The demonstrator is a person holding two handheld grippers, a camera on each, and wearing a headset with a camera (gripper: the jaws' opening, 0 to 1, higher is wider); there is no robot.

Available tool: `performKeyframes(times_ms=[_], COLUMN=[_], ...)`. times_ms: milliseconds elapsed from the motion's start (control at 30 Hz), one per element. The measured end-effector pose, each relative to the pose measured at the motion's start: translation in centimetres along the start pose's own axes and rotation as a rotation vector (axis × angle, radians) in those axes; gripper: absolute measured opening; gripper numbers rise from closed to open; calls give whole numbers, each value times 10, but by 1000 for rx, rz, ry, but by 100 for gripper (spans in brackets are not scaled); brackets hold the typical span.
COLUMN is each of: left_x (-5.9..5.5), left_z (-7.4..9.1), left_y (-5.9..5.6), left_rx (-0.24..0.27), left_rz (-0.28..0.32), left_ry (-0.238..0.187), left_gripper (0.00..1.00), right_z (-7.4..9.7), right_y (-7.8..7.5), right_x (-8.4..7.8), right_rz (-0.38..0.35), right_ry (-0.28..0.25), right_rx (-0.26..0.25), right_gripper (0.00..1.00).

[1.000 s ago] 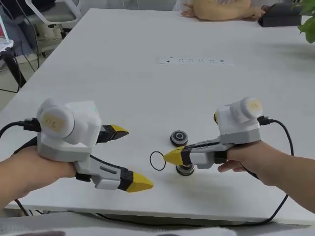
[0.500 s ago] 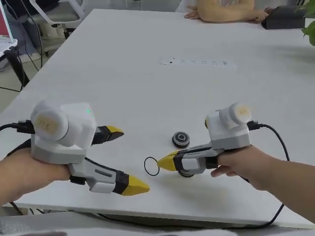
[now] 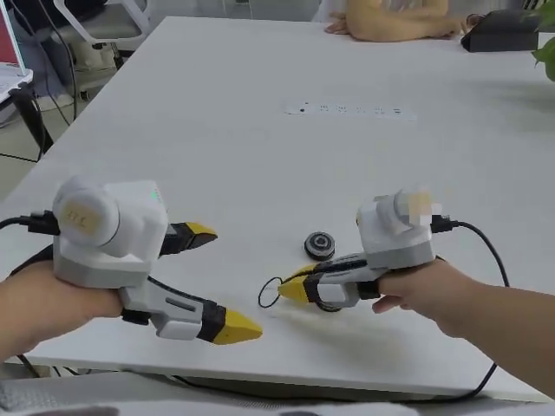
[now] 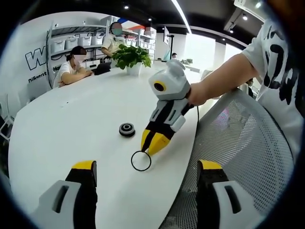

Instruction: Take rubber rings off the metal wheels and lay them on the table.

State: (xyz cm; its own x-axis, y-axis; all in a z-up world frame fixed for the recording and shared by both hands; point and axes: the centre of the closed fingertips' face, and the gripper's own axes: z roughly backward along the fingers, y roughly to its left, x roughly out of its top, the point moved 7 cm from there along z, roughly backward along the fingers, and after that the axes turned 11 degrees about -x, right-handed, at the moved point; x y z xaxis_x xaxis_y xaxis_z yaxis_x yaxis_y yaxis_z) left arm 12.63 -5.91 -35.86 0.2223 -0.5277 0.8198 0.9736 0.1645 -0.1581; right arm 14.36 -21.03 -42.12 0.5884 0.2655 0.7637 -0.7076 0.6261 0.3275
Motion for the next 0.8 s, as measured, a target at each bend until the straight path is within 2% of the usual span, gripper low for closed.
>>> performKeyframes(times_ms=[333, 500, 800], left_x=[0, -1, 4], left_z=[1, 1, -2], left_y=[1, 1, -1], left_rx=[0, -1, -19], left_rz=[4, 7, -13], left_ry=[6, 10, 20], left_gripper=[84, 84, 83], right_z=[1, 4, 17], right_y=[-3, -4, -5], right_x=[-1, 0, 8], right_rz=[48, 59, 42], right_ry=[7, -4, -54], right_rx=[-34, -36, -31], right_gripper=[29, 32, 34])
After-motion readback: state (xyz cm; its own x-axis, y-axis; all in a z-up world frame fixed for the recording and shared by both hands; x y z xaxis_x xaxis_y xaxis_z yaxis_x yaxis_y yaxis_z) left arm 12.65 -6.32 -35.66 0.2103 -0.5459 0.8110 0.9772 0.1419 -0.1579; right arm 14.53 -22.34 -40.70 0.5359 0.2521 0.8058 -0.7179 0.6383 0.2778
